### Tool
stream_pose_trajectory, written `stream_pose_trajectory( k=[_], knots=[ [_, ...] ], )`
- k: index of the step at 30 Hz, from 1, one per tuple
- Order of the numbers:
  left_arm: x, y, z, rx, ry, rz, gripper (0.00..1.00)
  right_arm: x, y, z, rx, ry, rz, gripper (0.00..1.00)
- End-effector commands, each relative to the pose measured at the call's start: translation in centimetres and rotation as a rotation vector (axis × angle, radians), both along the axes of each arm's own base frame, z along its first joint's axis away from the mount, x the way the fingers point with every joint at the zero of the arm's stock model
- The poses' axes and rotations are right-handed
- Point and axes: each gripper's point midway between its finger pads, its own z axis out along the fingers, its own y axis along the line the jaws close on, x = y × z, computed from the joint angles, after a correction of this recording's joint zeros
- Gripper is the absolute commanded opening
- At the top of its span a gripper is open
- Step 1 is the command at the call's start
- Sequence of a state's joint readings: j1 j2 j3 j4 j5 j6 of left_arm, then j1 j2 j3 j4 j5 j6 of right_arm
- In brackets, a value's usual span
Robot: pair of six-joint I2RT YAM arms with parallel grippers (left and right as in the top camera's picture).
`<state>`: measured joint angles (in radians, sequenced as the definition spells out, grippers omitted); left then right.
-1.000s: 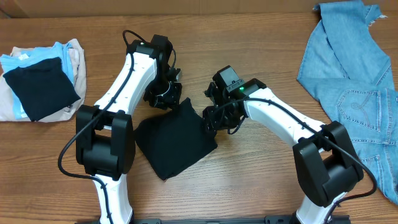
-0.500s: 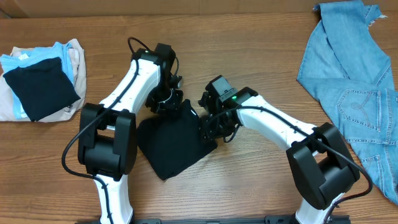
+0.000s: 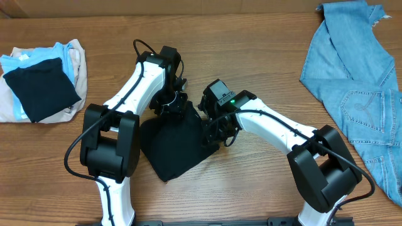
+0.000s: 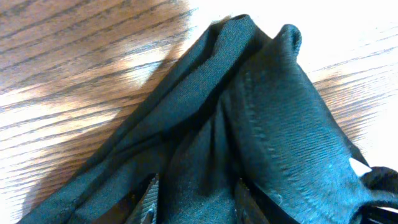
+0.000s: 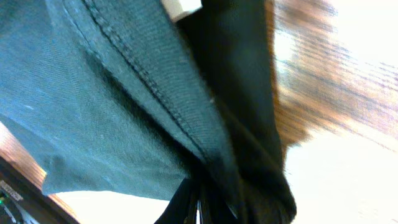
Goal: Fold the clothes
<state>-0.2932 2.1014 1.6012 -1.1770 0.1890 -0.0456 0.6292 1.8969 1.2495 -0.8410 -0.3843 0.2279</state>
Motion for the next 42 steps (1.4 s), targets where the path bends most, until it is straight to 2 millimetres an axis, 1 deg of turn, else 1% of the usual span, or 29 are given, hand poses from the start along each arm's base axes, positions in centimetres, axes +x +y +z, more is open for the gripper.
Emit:
stream_pose_trajectory(
  k=[1,3,5,7,9,12,15,20,23,25,31,34,36,39,42],
  knots=[
    [-0.2,0.0,0.1,0.006,-0.004,0.002,0.44,-0.9,-0.7,0.4,-0.029,0.025,-0.008,0.04],
    [-0.2,0.0,0.1,0.006,-0.004,0.002,0.44,-1.8,-1.5,0.2,-0.067,0.060,-0.009,0.04],
    [-0.2,0.0,0.1,0.006,-0.004,0.002,0.45,-2.5,-2.7,0.0,-0.126,0.085,-0.008,0.04],
    [-0.2,0.0,0.1,0.006,-0.004,0.002,0.44,-3.0,-3.8,-0.3,-0.180,0.097,-0.008,0.04],
    [-0.2,0.0,0.1,0.006,-0.004,0.002,0.45,-3.2,-4.4,-0.5,-0.211,0.096,-0.008,0.04],
    [-0.2,0.0,0.1,0.006,-0.004,0.002,0.45,-3.2,-4.6,-1.0,-0.218,0.090,-0.009,0.05],
    [-0.2,0.0,0.1,0.006,-0.002,0.002,0.45,-3.4,-4.8,-1.4,-0.219,0.092,-0.009,0.12],
    [-0.7,0.1,-0.3,0.012,0.013,0.001,0.45,-3.7,-5.1,-1.8,-0.230,0.100,-0.009,0.16],
    [-1.4,0.4,-0.8,0.021,0.037,0.003,0.44,-3.2,-5.8,-2.0,-0.270,0.068,-0.012,0.20],
    [-2.2,0.6,-1.3,0.030,0.061,0.008,0.44,-2.6,-6.3,-2.1,-0.291,0.046,-0.022,0.20],
    [-4.5,1.3,-2.5,0.057,0.135,0.031,0.41,-0.5,-6.8,-2.2,-0.262,0.008,-0.073,0.20],
    [-5.2,1.6,-2.7,0.073,0.167,0.064,0.39,0.8,-7.1,-2.1,-0.240,-0.018,-0.100,0.20],
    [-5.5,1.7,-2.6,0.083,0.183,0.087,0.36,1.6,-7.4,-2.1,-0.223,-0.035,-0.101,0.20],
    [-5.6,1.7,-2.3,0.090,0.186,0.111,0.36,2.5,-8.1,-2.1,-0.214,-0.052,-0.106,0.20],
    [-4.3,1.7,-1.6,0.073,0.140,0.122,0.37,2.7,-8.5,-2.1,-0.215,-0.048,-0.119,0.21]
  ],
)
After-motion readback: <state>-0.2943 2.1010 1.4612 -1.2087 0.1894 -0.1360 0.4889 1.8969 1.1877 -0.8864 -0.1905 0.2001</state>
